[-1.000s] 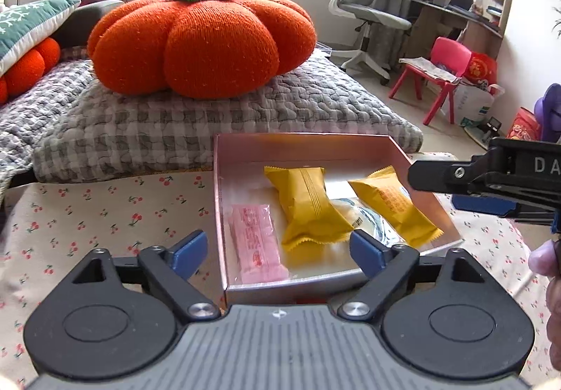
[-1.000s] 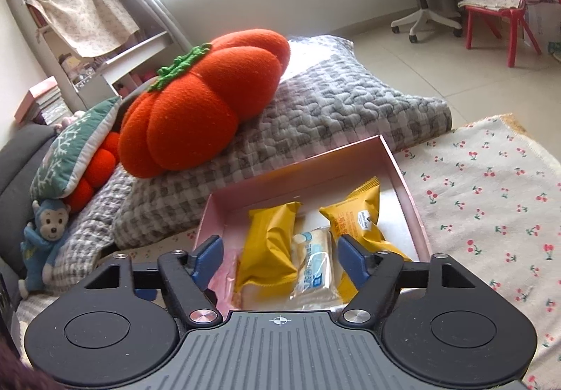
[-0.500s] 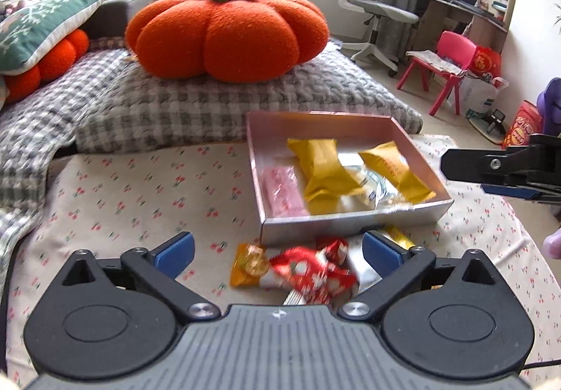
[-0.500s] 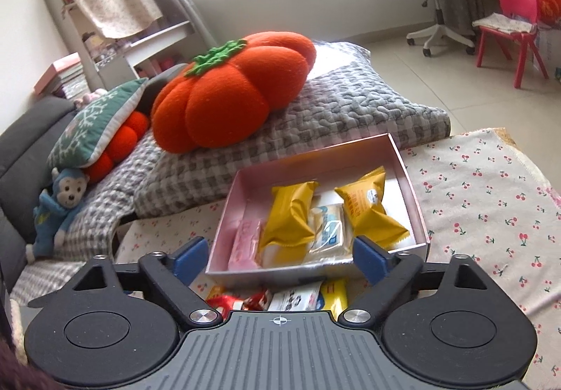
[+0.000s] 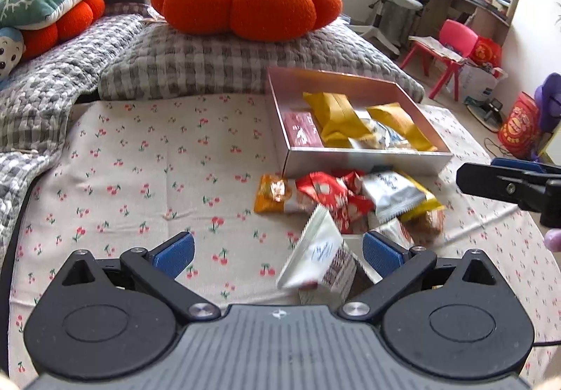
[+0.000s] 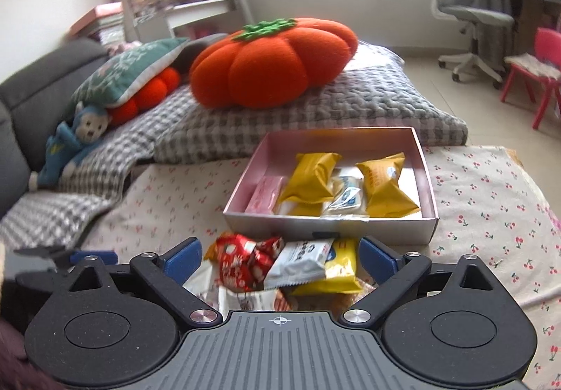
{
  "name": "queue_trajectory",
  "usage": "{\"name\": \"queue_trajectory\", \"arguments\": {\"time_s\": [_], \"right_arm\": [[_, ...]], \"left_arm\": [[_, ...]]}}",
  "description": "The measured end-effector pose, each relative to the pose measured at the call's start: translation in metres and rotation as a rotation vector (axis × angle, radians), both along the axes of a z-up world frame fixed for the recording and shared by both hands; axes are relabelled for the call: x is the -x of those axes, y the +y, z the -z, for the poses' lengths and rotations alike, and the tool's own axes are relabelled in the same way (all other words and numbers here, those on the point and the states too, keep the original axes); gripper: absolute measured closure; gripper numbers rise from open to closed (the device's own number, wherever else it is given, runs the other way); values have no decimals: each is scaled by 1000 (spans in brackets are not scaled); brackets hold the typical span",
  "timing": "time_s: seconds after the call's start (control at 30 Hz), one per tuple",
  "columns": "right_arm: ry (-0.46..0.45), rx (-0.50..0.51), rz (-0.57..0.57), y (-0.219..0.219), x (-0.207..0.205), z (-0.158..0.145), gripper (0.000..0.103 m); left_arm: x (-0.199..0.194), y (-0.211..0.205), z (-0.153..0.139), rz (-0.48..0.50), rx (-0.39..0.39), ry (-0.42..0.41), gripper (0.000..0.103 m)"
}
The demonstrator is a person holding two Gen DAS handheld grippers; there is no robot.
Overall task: Organize snacks
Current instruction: 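Withdraw both tools from the box toward the remaining snacks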
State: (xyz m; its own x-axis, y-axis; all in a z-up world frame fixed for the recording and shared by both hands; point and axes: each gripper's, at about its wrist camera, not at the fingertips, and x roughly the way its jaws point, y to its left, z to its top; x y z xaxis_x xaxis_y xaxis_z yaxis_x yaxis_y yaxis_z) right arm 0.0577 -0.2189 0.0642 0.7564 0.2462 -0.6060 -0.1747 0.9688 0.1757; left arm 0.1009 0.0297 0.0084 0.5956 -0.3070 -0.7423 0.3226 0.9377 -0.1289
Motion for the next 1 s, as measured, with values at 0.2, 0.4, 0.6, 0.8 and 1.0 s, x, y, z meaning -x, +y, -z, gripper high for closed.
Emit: {"name": "queue_trajectory", "arguments": {"time_s": [0.2, 0.4, 0.6, 0.8, 1.0], "right_arm": [[-5, 71, -63, 14, 9, 12, 4], [14, 77, -79, 22, 9, 20, 4], [77, 95, -73, 31, 8, 28, 4], [126, 127, -65, 37, 6, 38, 4], [184, 142, -48, 40, -2, 50, 4]], "left_arm": [[11, 9, 8, 54, -12, 17, 0], [17, 19, 13, 74, -9, 57, 0], [22, 22, 19, 110, -3, 117, 1], [25, 20, 25, 165, -6, 185, 1], [28, 12, 34, 233, -30, 258, 6]]}}
